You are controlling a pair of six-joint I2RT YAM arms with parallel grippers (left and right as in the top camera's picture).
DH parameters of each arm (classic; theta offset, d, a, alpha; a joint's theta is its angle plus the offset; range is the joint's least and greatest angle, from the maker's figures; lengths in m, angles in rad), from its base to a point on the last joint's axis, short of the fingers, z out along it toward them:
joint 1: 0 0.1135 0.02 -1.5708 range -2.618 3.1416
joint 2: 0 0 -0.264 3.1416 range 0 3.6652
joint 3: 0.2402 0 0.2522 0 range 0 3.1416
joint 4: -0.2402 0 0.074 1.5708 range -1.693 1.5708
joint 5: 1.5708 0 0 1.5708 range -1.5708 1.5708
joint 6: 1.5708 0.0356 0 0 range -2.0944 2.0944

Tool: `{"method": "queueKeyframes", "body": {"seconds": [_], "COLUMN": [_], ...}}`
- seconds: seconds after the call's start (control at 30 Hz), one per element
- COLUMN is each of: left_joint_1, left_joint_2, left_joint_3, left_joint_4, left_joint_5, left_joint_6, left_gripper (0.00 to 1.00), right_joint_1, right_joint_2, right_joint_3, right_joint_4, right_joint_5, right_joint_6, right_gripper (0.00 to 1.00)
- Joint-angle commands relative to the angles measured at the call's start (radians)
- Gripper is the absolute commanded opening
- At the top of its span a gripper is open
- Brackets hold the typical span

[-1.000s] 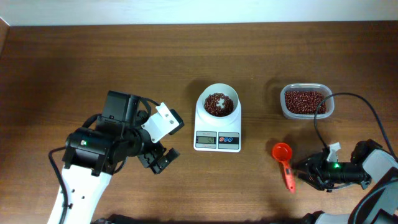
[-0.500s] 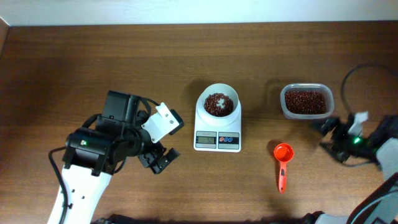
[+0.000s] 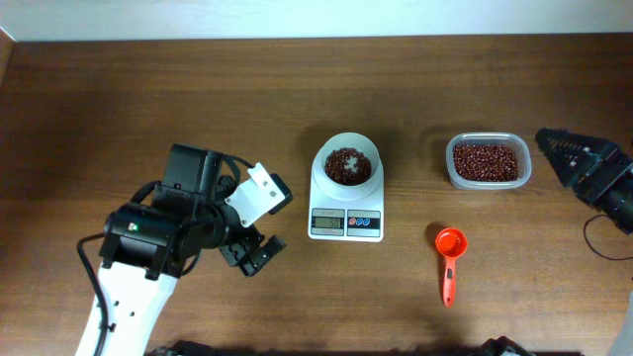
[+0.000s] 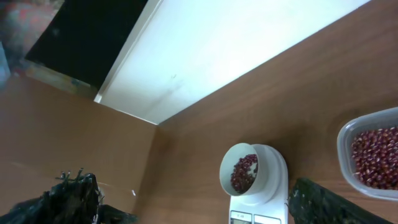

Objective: Scoop and weigh 50g on scale

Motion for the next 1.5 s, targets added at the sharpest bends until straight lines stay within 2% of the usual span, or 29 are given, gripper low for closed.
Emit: {"method": "queueKeyframes", "body": {"seconds": [0.0, 0.2, 0.3, 0.4, 0.57, 0.7, 0.8, 1.07, 1.17, 1.33, 1.47], "left_joint_1": [0.006, 0.006, 0.006, 0.006, 0.006, 0.006, 0.006, 0.006, 0.006, 0.006, 0.006], "left_joint_2": [-0.003, -0.003, -0.003, -0.003, -0.003, -0.003, -0.003, -0.003, -0.003, -0.003, -0.003], "left_joint_3": [0.014, 0.014, 0.014, 0.014, 0.014, 0.014, 0.014, 0.014, 0.014, 0.014, 0.014], "left_joint_4": [0.0, 0.0, 0.0, 0.0, 0.0, 0.0, 0.0, 0.0, 0.0, 0.0, 0.0], "left_joint_5": [0.011, 0.011, 0.011, 0.011, 0.011, 0.011, 0.011, 0.011, 0.011, 0.011, 0.011], "left_joint_6": [0.015, 0.015, 0.015, 0.015, 0.015, 0.015, 0.015, 0.015, 0.015, 0.015, 0.015], "left_gripper": [0.99, 0.99, 0.99, 0.99, 0.99, 0.99, 0.99, 0.99, 0.99, 0.99, 0.99], "right_joint_1": [-0.006, -0.006, 0.013, 0.171, 0.483, 0.663, 0.684, 0.684, 0.684, 0.682, 0.682], "right_joint_2": [0.011, 0.086, 0.079, 0.014, -0.209, -0.428, -0.544, -0.969, -1.077, -1.088, -1.088], "right_joint_3": [0.01, 0.01, 0.009, 0.009, 0.009, -0.027, -0.108, -0.452, -0.52, -0.624, -0.838], "right_joint_4": [0.0, 0.0, -0.001, -0.015, -0.064, -0.105, -0.085, 0.112, 0.142, 0.242, 0.459], "right_joint_5": [-0.009, -0.009, 0.096, 0.315, 0.737, 0.939, 0.978, 0.982, 0.982, 0.999, 1.008], "right_joint_6": [0.026, 0.023, -0.049, -0.152, -0.152, -0.152, -0.151, -0.151, -0.152, -0.152, -0.151], "right_gripper": [0.99, 0.99, 0.99, 0.99, 0.99, 0.99, 0.99, 0.99, 0.99, 0.99, 0.99]}}
